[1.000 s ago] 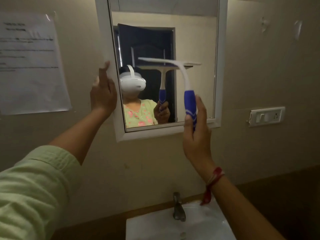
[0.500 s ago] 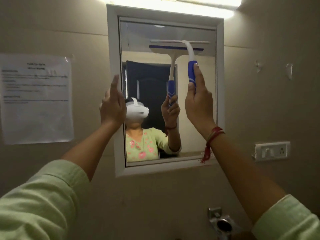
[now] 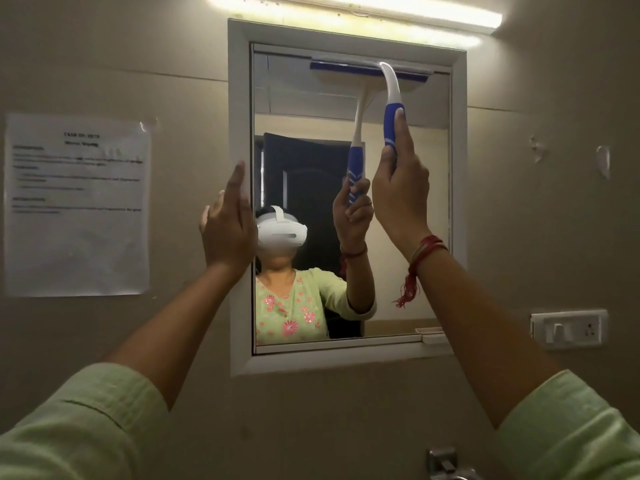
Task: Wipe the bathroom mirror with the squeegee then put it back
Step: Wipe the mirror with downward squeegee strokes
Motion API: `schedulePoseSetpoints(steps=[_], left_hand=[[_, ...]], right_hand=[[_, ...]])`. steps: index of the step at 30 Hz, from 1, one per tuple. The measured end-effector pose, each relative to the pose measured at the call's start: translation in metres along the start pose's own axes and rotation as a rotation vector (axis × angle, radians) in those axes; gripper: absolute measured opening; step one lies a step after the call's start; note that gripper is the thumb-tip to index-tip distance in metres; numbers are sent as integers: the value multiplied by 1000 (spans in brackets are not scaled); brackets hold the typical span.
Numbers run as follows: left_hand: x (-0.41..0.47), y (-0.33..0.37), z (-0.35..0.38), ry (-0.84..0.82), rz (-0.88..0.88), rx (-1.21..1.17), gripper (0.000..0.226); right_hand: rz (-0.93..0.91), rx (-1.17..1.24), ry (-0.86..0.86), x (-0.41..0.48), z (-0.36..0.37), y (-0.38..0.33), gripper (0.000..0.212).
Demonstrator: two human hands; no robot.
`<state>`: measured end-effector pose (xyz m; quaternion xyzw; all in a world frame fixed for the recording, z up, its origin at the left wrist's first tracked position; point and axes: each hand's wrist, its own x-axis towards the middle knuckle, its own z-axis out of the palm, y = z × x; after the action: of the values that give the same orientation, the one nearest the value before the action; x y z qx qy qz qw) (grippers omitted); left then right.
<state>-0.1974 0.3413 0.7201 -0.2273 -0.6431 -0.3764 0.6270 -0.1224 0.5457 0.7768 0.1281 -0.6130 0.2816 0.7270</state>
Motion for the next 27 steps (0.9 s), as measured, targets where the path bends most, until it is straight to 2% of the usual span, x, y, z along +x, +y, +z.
schedulePoseSetpoints(steps=[17,27], left_hand=[[-1,-6,3,20,44,-40,42],[-1,-5,4,44,48,-17,42]], right_hand=[[-46,-106,-31,1,1,8,51],[-35,-111,-71,-29,-12,12,53]])
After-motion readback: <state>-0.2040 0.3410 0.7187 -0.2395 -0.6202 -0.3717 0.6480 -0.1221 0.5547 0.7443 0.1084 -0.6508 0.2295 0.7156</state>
